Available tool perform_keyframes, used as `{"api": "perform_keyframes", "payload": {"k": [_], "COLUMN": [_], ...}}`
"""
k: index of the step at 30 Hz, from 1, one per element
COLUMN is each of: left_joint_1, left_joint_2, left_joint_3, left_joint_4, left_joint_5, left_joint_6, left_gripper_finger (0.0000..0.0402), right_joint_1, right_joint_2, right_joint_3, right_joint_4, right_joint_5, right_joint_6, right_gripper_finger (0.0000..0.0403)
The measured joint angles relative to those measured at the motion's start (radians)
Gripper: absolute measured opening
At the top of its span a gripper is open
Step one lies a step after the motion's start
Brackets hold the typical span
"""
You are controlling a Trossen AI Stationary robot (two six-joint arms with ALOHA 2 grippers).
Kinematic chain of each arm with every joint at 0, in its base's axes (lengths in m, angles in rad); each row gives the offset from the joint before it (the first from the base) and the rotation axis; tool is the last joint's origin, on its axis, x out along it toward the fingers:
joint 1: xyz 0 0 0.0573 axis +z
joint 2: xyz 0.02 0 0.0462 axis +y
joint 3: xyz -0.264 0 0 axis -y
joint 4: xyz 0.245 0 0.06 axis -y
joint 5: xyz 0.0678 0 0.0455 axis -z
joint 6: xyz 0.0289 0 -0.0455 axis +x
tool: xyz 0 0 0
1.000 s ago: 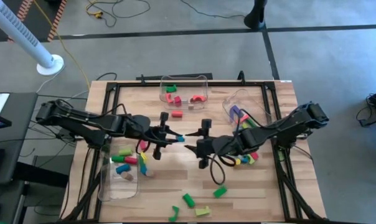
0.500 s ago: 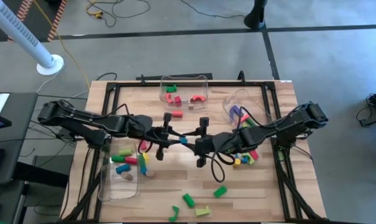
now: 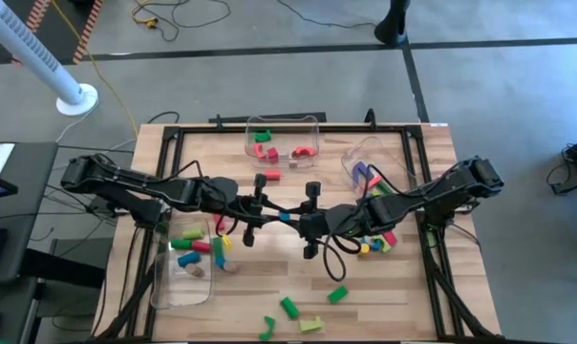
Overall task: Sort blocks by size
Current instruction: Put the light blue rectangular block into the right transparent bin
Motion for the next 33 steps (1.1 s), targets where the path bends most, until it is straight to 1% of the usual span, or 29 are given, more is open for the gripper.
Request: {"api": "perform_keyframes", "payload": {"k": [3,6,8,11,17,20,24,28,33], "left_joint_1": [0.0,0.0,0.0,-0.001,-0.001,-0.001,-0.001,-0.002,-0.004], "left_joint_2": [0.0,0.0,0.001,-0.004,-0.02,-0.029,-0.035,-0.036,-0.036], "left_joint_3": [0.0,0.0,0.0,0.0,0.001,0.0,0.0,0.0,0.0], "left_joint_4": [-0.001,-0.002,-0.012,-0.033,-0.131,-0.217,-0.309,-0.364,-0.38], "left_joint_5": [0.003,0.009,0.01,-0.002,-0.025,-0.032,-0.031,-0.013,0.013], "left_joint_6": [-0.001,-0.008,-0.011,-0.011,-0.036,-0.051,-0.08,-0.1,-0.101], "left_gripper_finger": [0.0064,0.0077,0.0092,0.0121,0.0177,0.0192,0.0193,0.0192,0.0191], "right_joint_1": [0.006,0.015,0.02,0.032,0.059,0.062,0.057,0.031,-0.036], "right_joint_2": [0.0,0.0,0.0,0.0,-0.005,-0.018,-0.036,-0.062,-0.106], "right_joint_3": [0.0,0.0,0.0,0.0,0.0,0.0,0.001,0.001,0.001], "right_joint_4": [-0.003,-0.007,-0.027,-0.082,-0.251,-0.382,-0.606,-0.857,-1.101], "right_joint_5": [0.0,0.001,0.007,0.056,0.115,0.148,0.175,0.212,0.226], "right_joint_6": [0.002,-0.001,-0.004,0.02,0.128,0.216,0.374,0.56,0.746], "right_gripper_finger": [0.0095,0.0095,0.0094,0.0093,0.0093,0.0093,0.0093,0.0093,0.0093]}}
